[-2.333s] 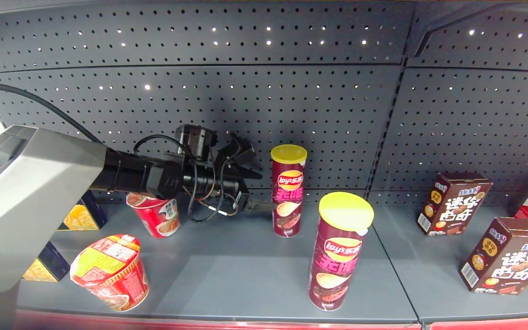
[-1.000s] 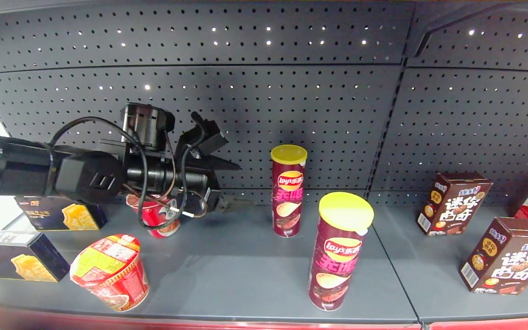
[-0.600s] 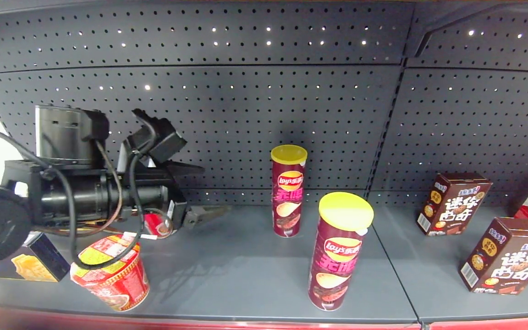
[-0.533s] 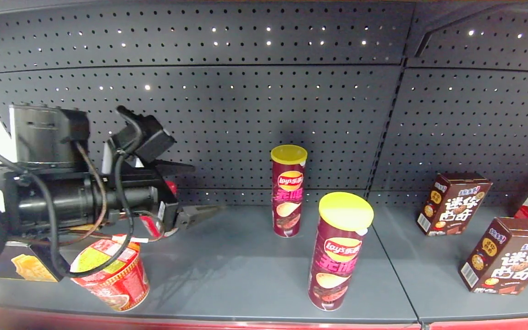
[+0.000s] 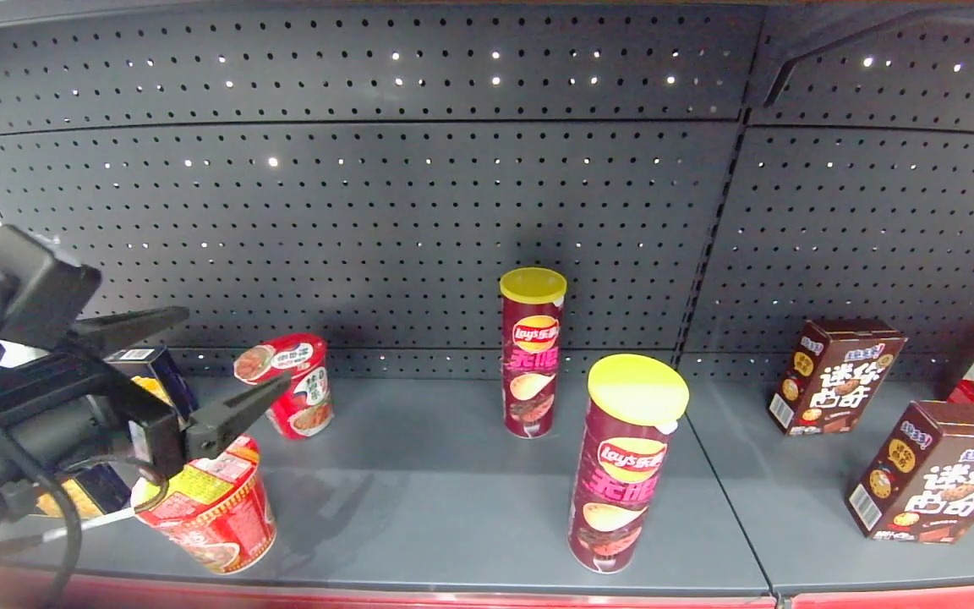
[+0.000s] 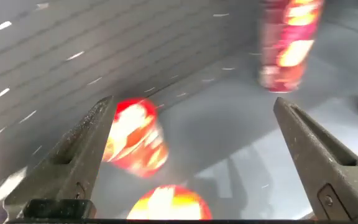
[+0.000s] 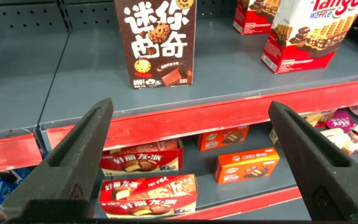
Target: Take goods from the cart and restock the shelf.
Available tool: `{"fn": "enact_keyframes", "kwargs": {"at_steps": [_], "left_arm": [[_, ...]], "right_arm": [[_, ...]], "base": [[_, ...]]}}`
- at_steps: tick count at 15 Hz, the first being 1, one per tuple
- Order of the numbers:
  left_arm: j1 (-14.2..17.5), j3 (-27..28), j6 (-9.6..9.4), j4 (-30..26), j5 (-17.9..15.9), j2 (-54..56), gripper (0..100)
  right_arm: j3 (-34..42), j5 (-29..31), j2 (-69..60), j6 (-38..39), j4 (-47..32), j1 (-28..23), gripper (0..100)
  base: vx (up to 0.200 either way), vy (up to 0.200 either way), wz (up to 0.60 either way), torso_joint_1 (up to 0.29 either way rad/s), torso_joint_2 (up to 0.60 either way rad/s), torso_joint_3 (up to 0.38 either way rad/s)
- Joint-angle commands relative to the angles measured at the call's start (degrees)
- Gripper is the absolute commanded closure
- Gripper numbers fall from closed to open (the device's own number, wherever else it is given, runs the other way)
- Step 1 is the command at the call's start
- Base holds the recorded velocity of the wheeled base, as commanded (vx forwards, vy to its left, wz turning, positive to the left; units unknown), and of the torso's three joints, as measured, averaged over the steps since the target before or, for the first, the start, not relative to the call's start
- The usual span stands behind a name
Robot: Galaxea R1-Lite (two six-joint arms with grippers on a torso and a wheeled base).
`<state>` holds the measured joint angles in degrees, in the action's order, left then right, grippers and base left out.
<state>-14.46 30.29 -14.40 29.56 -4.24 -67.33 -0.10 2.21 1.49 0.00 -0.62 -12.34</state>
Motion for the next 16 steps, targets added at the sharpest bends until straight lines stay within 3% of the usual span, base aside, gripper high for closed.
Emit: {"fn": "enact_keyframes", "kwargs": {"at_steps": [1, 2, 3, 6, 7, 10, 14, 16], "left_arm": [[0.4, -4.0, 3.15, 0.7, 6.3, 8.1, 0], [0.5, -4.2, 4.55, 0.7, 8.8, 9.2, 0], [0.7, -5.2, 6.84, 0.2, 13.6, 12.4, 0], [3.8, -13.2, 7.45, 0.0, 15.3, 20.5, 0], [5.8, -20.0, 7.45, 0.1, 15.3, 27.1, 0], [10.9, -29.4, 8.24, -0.5, 14.0, 38.6, 0], [16.1, -30.3, 13.69, -18.0, 7.2, 53.7, 0], [17.7, -30.3, 13.61, -24.6, 5.3, 58.1, 0]], "right_arm": [[0.0, 0.0, 0.1, 0.0, 0.0, 0.0, 0], [0.0, 0.0, 0.1, 0.0, 0.0, 0.0, 0], [0.0, 0.0, 0.1, 0.0, 0.0, 0.0, 0], [0.0, 0.0, 0.0, 0.0, 0.0, 0.0, 0], [0.0, 0.0, 0.0, 0.0, 0.0, 0.0, 0], [0.0, 0.0, 0.0, 0.0, 0.0, 0.0, 0], [0.0, 0.0, 0.0, 0.0, 0.0, 0.0, 0], [0.0, 0.0, 0.1, 0.0, 0.0, 0.0, 0]], "base": [[0.000, 0.000, 0.00, 0.000, 0.00, 0.000], [0.000, 0.000, 0.00, 0.000, 0.00, 0.000], [0.000, 0.000, 0.00, 0.000, 0.00, 0.000], [0.000, 0.000, 0.00, 0.000, 0.00, 0.000], [0.000, 0.000, 0.00, 0.000, 0.00, 0.000], [0.000, 0.000, 0.00, 0.000, 0.00, 0.000], [0.000, 0.000, 0.00, 0.000, 0.00, 0.000], [0.000, 0.000, 0.00, 0.000, 0.00, 0.000]]}}
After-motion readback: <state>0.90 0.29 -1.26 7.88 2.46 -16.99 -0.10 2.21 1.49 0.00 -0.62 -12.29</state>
